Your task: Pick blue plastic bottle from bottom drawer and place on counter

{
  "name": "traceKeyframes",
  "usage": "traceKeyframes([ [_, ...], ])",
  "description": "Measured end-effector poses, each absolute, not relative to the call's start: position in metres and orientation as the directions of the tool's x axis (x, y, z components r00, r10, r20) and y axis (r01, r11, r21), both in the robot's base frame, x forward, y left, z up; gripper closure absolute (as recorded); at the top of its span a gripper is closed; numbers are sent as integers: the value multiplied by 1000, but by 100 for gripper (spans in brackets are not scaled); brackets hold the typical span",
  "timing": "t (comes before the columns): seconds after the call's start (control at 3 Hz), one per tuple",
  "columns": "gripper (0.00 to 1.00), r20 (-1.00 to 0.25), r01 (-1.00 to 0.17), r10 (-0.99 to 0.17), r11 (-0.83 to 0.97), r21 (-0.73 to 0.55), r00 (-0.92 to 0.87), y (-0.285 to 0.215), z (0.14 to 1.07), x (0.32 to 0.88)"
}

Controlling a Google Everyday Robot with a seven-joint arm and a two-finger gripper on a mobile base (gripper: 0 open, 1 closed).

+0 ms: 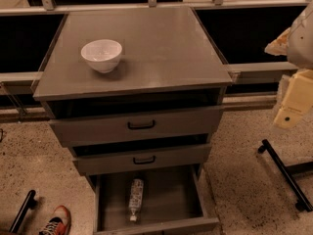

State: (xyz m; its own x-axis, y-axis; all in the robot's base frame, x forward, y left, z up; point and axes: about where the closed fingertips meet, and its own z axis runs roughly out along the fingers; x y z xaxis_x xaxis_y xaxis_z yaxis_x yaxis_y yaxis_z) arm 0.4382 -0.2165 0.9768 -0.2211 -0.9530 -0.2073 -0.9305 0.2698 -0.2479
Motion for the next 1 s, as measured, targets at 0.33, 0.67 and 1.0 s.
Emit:
traceKeyframes([
  [0.33,0,-207,-930,-953,270,-248,-221,-216,977,438],
  [0.67,0,-138,-943,-978,191,-272,-158,-210,948,444],
  [1.0,0,-76,-945,-997,18,-327,7,-193,904,432],
])
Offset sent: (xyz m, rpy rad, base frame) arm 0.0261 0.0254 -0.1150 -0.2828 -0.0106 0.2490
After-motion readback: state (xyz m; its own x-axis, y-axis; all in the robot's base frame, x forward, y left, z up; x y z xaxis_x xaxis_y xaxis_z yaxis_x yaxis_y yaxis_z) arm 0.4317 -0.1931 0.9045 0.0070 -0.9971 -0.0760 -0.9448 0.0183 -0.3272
